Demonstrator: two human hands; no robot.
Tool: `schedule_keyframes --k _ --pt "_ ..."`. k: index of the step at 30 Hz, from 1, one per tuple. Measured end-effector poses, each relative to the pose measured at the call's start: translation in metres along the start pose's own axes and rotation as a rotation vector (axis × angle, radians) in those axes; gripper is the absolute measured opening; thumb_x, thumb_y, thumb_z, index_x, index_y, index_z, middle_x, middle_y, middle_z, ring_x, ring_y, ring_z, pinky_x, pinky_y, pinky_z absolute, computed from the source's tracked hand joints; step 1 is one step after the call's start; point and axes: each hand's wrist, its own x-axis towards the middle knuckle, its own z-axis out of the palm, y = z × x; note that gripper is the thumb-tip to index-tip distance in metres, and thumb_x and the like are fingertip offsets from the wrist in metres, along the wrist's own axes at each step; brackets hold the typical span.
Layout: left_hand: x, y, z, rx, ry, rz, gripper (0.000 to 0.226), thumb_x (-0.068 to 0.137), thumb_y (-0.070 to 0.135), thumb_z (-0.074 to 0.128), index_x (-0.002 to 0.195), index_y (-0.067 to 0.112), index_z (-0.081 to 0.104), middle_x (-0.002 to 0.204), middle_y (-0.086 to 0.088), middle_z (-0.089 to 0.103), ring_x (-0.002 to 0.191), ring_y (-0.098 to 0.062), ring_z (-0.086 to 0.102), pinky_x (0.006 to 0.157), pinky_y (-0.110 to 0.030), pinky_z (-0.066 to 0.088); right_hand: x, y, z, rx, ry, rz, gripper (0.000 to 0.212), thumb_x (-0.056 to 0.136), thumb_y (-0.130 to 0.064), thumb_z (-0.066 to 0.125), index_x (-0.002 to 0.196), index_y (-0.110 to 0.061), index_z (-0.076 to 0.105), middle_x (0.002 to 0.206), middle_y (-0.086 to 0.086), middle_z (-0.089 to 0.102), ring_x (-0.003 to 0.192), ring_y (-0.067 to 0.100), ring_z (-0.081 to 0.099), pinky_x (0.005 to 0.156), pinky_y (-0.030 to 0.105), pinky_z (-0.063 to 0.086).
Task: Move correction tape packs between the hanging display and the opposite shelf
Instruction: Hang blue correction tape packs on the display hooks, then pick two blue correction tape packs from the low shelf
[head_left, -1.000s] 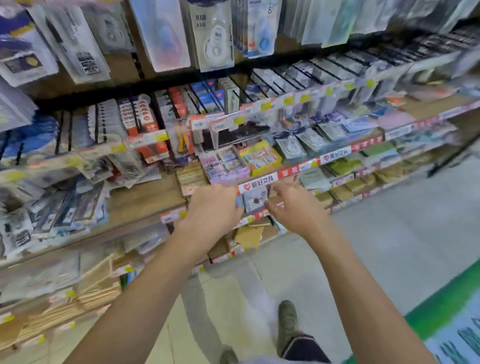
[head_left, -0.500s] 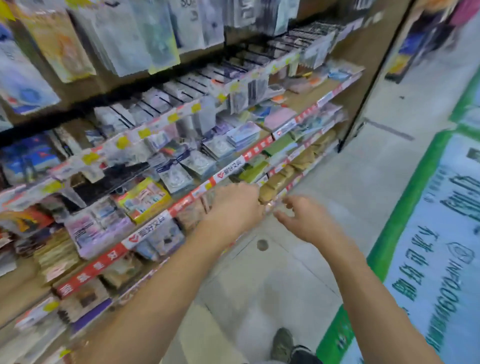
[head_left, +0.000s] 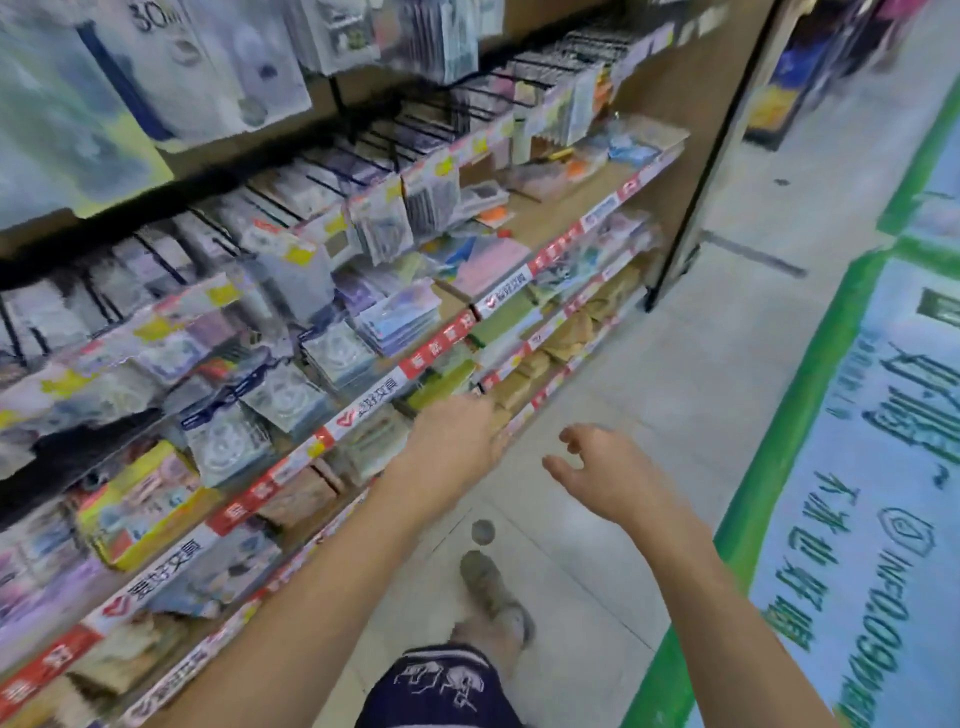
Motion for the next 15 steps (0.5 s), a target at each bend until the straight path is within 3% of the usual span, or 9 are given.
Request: schedule_keyframes --k 5,10,13,15 --pt "0.075 -0.042 0.01 -0.124 -0.144 -0.145 0.03 0.1 0.041 0.05 0.109 0.013 0.057 0.11 -0.01 0.064 0.099 -0.03 0.062 0.077 -0.037 0.049 0.092 0.011 -0.008 -0.029 -0.103 -0.039 0.046 0.1 -0.043 0.053 0.135 -0.014 0.055 0.132 0.005 0.06 0.119 0.027 0.058 0.094 0.035 0.049" --pt "0.151 -0.081 0.0 -0.209 -0.157 -0.302 0.031 0.099 0.041 0.054 0.111 0.013 0.056 0.112 -0.01 0.062 0.099 -0.029 0.061 0.075 -0.036 0.046 0.189 0.0 -0.036 -0.09 -0.187 -0.109 0.045 0.099 -0.044 0.054 0.13 -0.011 0.058 0.126 0.007 0.064 0.115 0.027 0.06 0.091 0.038 0.052" --pt "0.19 -0.101 -0.004 -0.28 -0.136 -0.386 0.023 0.096 0.04 0.056 0.097 0.018 0.051 0.109 -0.008 0.063 0.094 -0.027 0.058 0.071 -0.036 0.042 0.242 -0.013 -0.048 -0.114 -0.232 -0.161 0.046 0.099 -0.046 0.055 0.131 -0.013 0.058 0.125 0.007 0.065 0.115 0.027 0.061 0.091 0.037 0.052" --pt "0.208 -0.111 -0.008 -0.264 -0.155 -0.419 0.027 0.096 0.044 0.056 0.105 0.019 0.056 0.111 -0.007 0.066 0.1 -0.029 0.063 0.074 -0.037 0.046 0.274 -0.021 -0.055 -0.113 -0.254 -0.19 0.046 0.098 -0.045 0.056 0.131 -0.013 0.059 0.124 0.007 0.066 0.115 0.028 0.061 0.09 0.038 0.052"
